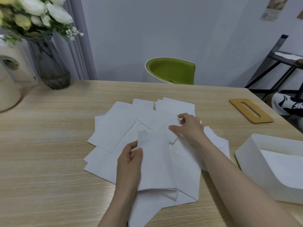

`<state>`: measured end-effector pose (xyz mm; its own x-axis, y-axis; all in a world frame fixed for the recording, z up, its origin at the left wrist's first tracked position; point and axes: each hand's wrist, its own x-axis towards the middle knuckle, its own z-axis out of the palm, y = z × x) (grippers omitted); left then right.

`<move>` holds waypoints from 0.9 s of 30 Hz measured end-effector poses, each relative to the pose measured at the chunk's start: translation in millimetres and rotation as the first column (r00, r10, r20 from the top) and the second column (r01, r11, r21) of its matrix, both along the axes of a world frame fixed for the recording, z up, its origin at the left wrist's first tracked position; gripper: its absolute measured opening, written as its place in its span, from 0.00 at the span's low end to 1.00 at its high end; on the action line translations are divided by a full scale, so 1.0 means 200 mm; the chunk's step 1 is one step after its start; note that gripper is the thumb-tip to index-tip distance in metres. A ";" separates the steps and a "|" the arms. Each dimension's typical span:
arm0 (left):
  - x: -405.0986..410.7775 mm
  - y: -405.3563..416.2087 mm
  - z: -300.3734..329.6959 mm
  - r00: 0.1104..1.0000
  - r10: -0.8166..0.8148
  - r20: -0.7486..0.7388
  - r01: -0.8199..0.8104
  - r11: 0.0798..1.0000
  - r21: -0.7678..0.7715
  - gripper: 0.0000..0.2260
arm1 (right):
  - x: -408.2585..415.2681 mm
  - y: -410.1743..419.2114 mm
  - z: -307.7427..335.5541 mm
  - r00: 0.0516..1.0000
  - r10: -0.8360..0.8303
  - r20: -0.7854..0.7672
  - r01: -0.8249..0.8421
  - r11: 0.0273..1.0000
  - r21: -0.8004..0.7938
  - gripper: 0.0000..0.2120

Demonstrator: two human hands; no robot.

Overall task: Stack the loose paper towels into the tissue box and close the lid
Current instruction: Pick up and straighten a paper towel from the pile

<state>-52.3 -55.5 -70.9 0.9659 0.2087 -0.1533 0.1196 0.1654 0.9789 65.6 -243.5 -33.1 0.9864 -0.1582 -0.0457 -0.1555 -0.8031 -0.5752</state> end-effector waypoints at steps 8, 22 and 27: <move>0.00 0.00 0.01 1.000 0.007 -0.002 -0.007 1.000 -0.020 0.09 | 0.03 0.02 0.02 0.995 -0.015 -0.101 0.018 0.999 0.032 0.17; -0.01 0.00 0.02 1.000 0.000 -0.003 0.000 0.999 -0.054 0.10 | -0.39 -0.22 0.05 0.995 -0.094 -0.031 0.098 0.922 0.374 0.06; -0.01 -0.01 0.03 1.000 0.003 -0.004 -0.003 0.998 -0.067 0.10 | -0.66 -0.25 0.04 0.985 -0.171 -0.017 0.160 0.875 0.458 0.07</move>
<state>-54.1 -56.7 -65.2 0.9646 0.2006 -0.1710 0.1232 0.2305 0.9652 -66.3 -292.6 -25.5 0.9493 -0.2864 -0.1299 -0.2451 -0.4150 -0.8762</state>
